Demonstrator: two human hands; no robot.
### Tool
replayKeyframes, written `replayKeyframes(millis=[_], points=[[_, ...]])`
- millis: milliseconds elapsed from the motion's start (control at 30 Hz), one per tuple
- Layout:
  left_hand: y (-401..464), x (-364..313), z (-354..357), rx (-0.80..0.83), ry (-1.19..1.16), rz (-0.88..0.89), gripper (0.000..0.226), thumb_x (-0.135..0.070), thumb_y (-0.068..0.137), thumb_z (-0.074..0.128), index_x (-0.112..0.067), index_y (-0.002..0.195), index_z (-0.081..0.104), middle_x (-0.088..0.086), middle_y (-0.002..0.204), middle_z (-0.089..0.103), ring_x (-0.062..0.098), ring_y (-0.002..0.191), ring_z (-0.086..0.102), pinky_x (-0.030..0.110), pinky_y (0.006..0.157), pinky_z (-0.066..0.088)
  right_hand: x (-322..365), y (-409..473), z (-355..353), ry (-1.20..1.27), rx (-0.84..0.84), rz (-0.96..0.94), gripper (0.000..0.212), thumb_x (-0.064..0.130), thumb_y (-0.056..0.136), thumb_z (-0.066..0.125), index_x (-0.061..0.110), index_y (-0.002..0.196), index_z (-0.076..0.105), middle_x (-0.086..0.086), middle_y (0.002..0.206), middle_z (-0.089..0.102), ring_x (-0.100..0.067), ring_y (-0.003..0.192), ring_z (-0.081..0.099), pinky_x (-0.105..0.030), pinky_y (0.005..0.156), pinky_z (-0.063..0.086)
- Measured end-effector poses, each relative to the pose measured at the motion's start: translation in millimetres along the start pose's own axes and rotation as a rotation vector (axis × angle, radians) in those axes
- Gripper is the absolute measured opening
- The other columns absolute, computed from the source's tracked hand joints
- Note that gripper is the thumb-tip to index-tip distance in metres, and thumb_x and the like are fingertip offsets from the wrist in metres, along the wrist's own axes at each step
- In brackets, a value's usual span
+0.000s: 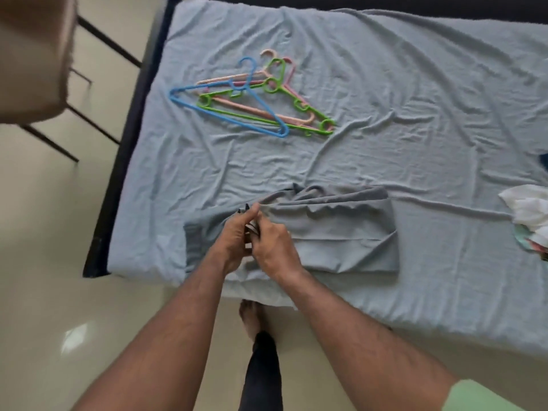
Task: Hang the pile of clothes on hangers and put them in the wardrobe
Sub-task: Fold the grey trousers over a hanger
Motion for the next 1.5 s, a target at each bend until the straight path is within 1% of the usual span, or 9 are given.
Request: replayKeyframes(millis=[267, 400, 500, 700, 800, 900, 1100, 1233, 1500], points=[[-2.2, 8.4, -123.8, -0.258, -0.022, 0.083, 0.014, -0.010, 0.086, 0.065, -0.020, 0.083, 0.056, -0.003, 0.068, 0.056, 0.017, 0.062, 0.055, 0.022, 0.048, 0.040, 65.7, -10.4, 115.0, -0.083, 0.231, -0.012, 0.048, 0.026, 0.099, 0.054, 0.011, 0.143, 0.044, -0.017, 0.123, 0.064, -0.039, 0.112, 0.061, -0.047, 0.091, 0.052], [-4.1, 27.5, -157.2, -0.491, 0.247, 0.124, 0.053, -0.019, 0.087, 0.074, -0.017, 0.132, 0.046, 0.005, 0.108, 0.061, 0.017, 0.090, 0.062, 0.029, 0.071, 0.050, 54.4, -16.3, 135.2, -0.104, 0.313, 0.006, 0.058, 0.030, 0.094, 0.060, 0.020, 0.148, 0.041, -0.009, 0.129, 0.054, -0.033, 0.122, 0.054, -0.047, 0.102, 0.046], [-8.8, 45.3, -160.3, -0.652, 0.784, 0.333, 0.051, -0.023, 0.085, 0.075, -0.017, 0.128, 0.048, 0.010, 0.124, 0.052, 0.026, 0.112, 0.053, 0.044, 0.093, 0.046, 27.2, -18.7, 119.7, -0.114, 0.186, -0.009, 0.047, 0.019, 0.095, 0.057, 0.017, 0.142, 0.055, -0.007, 0.128, 0.058, -0.027, 0.116, 0.058, -0.045, 0.102, 0.047], [0.8, 58.2, -96.1, -0.280, 1.517, 0.786, 0.038, -0.032, 0.077, 0.081, -0.026, 0.112, 0.068, 0.008, 0.127, 0.055, 0.030, 0.119, 0.053, 0.048, 0.090, 0.041, -50.4, -4.0, 31.7, -0.240, -0.155, 0.078, 0.031, 0.001, 0.082, 0.054, 0.013, 0.102, 0.073, -0.008, 0.105, 0.060, -0.029, 0.098, 0.058, -0.046, 0.087, 0.052], [14.4, 55.6, -54.5, -0.088, 1.677, 0.646, 0.062, -0.042, 0.092, 0.066, -0.038, 0.148, 0.039, 0.007, 0.165, 0.015, 0.029, 0.151, 0.016, 0.057, 0.111, 0.023, -83.1, 1.8, -20.0, -0.384, -0.253, 0.223, 0.034, 0.000, 0.081, 0.060, 0.024, 0.099, 0.074, -0.002, 0.114, 0.053, -0.027, 0.106, 0.053, -0.042, 0.091, 0.044], [33.9, 46.2, -24.0, -0.105, 1.721, 0.457, 0.094, -0.054, 0.089, 0.066, -0.042, 0.158, 0.003, 0.005, 0.167, -0.018, 0.034, 0.154, -0.006, 0.065, 0.113, 0.015, -111.2, 8.0, -62.2, -0.433, -0.263, 0.444, 0.038, 0.003, 0.085, 0.062, 0.032, 0.108, 0.071, -0.004, 0.142, 0.038, -0.029, 0.130, 0.038, -0.050, 0.102, 0.034], [67.5, 50.8, 0.4, -0.152, 1.750, 0.277, 0.142, -0.073, 0.062, 0.079, -0.046, 0.150, -0.029, 0.006, 0.162, -0.034, 0.041, 0.151, -0.017, 0.076, 0.109, 0.010, -157.6, 15.0, -102.1, -0.271, -0.060, 0.520, 0.071, 0.029, 0.085, 0.075, 0.049, 0.144, 0.040, -0.006, 0.151, 0.032, -0.034, 0.133, 0.039, -0.058, 0.106, 0.036], [80.3, 55.0, 5.5, -0.140, 1.745, 0.228, 0.154, -0.079, 0.050, 0.081, -0.045, 0.147, -0.034, 0.006, 0.157, -0.043, 0.042, 0.149, -0.024, 0.079, 0.109, 0.007, -180.9, 18.2, -109.1, -0.075, -0.197, 0.632, 0.102, 0.039, 0.071, 0.089, 0.037, 0.149, 0.022, -0.010, 0.149, 0.038, -0.034, 0.133, 0.044, -0.058, 0.107, 0.039], [89.1, 53.7, 11.6, -0.113, 1.755, 0.170, 0.161, -0.078, 0.044, 0.083, -0.044, 0.145, -0.038, 0.007, 0.155, -0.046, 0.043, 0.148, -0.026, 0.079, 0.111, 0.007, -191.4, 22.6, -122.4, 0.516, -0.103, 0.485, 0.035, 0.014, 0.083, 0.083, 0.013, 0.115, 0.067, -0.008, 0.105, 0.076, -0.031, 0.101, 0.072, -0.042, 0.085, 0.061]])
Point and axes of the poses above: each hand's wrist, its own y-axis towards the middle knuckle, its own z-axis out of the palm, x = y × z, the point moved 2 cm from there along y, towards the middle knuckle
